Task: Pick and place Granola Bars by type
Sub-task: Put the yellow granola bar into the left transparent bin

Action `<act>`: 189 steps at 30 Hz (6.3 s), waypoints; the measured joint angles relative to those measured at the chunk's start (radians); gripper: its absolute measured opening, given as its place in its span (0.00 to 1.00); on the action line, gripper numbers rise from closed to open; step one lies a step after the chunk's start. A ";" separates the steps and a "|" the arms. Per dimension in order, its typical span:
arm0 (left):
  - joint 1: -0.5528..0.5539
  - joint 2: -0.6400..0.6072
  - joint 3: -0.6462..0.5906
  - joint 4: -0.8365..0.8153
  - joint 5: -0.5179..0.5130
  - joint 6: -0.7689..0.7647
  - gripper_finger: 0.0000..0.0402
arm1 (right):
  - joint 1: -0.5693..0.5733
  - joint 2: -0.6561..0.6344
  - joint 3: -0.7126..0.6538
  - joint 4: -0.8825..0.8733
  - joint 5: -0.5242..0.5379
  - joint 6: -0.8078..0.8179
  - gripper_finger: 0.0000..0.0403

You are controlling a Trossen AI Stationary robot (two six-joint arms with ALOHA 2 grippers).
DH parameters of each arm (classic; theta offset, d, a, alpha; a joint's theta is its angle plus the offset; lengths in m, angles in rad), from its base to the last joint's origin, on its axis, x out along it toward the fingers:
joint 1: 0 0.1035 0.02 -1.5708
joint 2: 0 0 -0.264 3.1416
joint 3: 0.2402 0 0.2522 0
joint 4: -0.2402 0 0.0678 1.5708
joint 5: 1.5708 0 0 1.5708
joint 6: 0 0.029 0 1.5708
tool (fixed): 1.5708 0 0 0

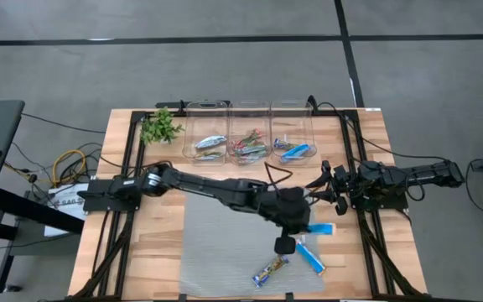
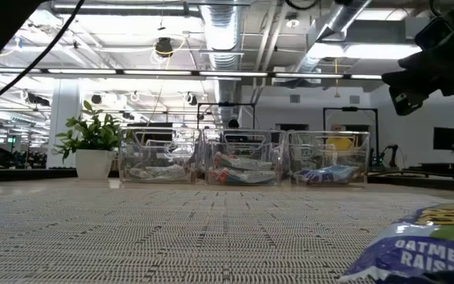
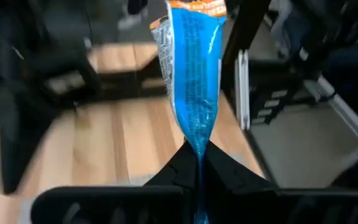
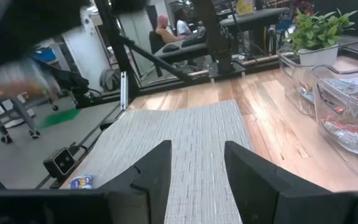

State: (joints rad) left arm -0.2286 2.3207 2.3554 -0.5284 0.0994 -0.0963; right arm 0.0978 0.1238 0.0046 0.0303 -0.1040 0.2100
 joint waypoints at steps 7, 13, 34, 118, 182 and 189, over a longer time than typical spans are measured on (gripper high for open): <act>0.020 -0.060 0.002 0.033 -0.002 0.009 0.00 | 0.000 0.000 0.000 0.000 0.000 0.000 0.35; 0.039 -0.058 0.000 0.021 -0.001 0.020 0.00 | 0.000 0.000 0.000 0.000 0.000 0.000 0.36; 0.459 -0.111 0.001 -0.564 -0.174 0.070 0.00 | 0.000 0.000 0.000 0.000 0.000 0.000 0.35; 0.359 -0.261 -0.192 -0.685 0.262 0.182 0.39 | 0.000 0.000 0.000 0.000 0.000 0.000 0.36; -0.171 -0.257 -0.737 0.240 -0.086 -0.813 0.39 | 0.000 0.000 0.000 0.000 0.000 0.000 0.36; -0.170 -0.257 -0.738 0.254 -0.078 -0.625 0.39 | 0.000 0.000 0.000 0.000 0.000 0.000 0.35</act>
State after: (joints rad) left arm -0.3990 2.0640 1.6176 -0.2745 0.0210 -0.7215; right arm 0.0976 0.1238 0.0048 0.0302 -0.1036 0.2100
